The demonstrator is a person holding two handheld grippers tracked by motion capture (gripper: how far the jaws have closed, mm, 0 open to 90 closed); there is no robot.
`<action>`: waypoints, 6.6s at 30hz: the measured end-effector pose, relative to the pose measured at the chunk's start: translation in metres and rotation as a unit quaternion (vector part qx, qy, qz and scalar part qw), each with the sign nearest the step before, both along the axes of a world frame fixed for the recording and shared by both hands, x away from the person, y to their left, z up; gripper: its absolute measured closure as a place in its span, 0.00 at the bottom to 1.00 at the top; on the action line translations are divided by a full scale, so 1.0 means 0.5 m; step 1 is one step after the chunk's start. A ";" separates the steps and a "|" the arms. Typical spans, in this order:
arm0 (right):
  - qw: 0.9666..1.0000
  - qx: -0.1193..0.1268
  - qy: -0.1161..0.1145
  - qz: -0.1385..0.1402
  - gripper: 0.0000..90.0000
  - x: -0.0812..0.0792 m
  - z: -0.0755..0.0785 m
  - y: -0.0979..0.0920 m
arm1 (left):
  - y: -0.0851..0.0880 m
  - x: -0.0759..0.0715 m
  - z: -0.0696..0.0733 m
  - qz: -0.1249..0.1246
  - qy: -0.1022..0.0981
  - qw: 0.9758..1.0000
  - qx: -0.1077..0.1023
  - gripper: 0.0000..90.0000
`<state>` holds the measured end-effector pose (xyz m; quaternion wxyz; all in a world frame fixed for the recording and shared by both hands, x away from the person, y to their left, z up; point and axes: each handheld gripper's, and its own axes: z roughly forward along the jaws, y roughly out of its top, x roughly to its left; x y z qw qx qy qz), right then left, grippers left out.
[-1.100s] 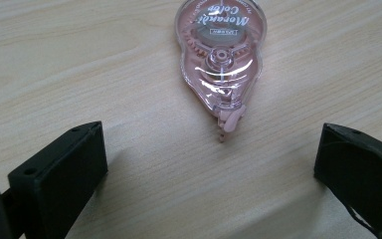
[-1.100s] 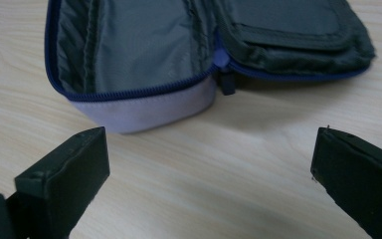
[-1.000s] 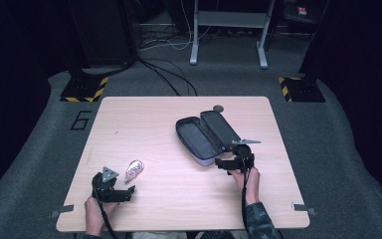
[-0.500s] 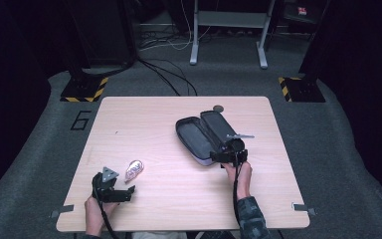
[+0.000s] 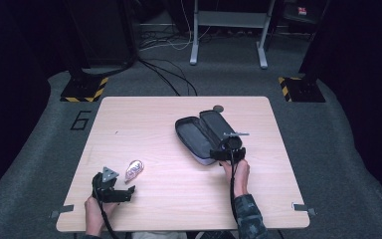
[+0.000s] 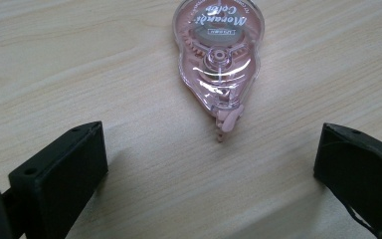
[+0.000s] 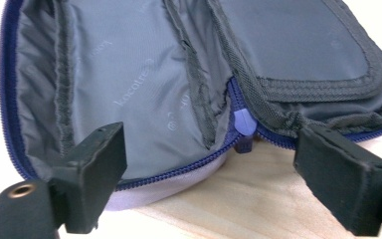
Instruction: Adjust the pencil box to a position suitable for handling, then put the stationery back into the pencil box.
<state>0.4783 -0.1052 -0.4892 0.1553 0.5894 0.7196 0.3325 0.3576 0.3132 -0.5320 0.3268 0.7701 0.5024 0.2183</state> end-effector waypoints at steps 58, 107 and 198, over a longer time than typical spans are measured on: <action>0.993 -0.018 0.001 0.121 0.95 0.008 -0.015 -0.055 | 0.000 0.000 0.000 -0.001 0.000 1.000 0.000 0.00; 0.995 -0.067 -0.049 0.062 0.00 -0.116 -0.025 -0.210 | -0.001 0.000 0.000 -0.004 -0.001 1.000 0.000 0.00; 0.995 -0.068 -0.058 0.036 0.00 -0.148 -0.081 -0.263 | -0.050 0.036 0.088 -0.052 -0.059 0.997 -0.027 0.55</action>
